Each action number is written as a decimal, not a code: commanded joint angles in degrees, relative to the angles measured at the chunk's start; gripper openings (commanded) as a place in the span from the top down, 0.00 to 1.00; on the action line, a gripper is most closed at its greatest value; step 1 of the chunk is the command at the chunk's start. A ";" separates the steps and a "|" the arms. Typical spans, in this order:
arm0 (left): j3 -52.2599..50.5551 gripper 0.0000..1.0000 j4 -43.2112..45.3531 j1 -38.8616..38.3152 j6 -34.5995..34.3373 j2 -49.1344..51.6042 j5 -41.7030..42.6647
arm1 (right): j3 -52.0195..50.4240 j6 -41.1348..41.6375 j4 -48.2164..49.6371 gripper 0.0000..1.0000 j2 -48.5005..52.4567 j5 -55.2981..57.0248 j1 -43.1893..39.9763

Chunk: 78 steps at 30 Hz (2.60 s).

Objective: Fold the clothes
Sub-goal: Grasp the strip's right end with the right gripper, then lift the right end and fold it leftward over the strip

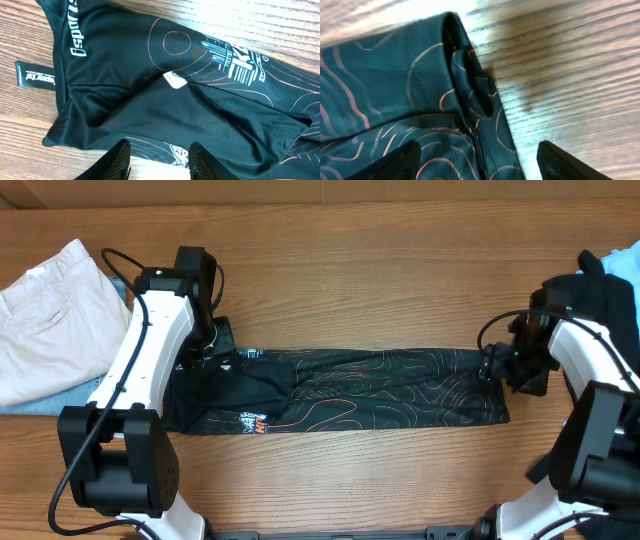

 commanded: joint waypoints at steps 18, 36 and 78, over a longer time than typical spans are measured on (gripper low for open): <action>0.92 0.58 -0.74 -0.37 -0.79 -0.85 0.66 | -5.44 -0.68 4.79 0.76 2.16 -5.44 0.00; 0.92 0.59 -3.26 0.85 0.48 -0.85 -4.70 | 4.57 3.10 -1.99 0.96 2.14 -2.93 0.00; 0.92 0.58 -4.44 2.01 0.46 -0.85 -4.24 | 14.82 18.49 -4.48 0.96 2.16 -5.79 41.29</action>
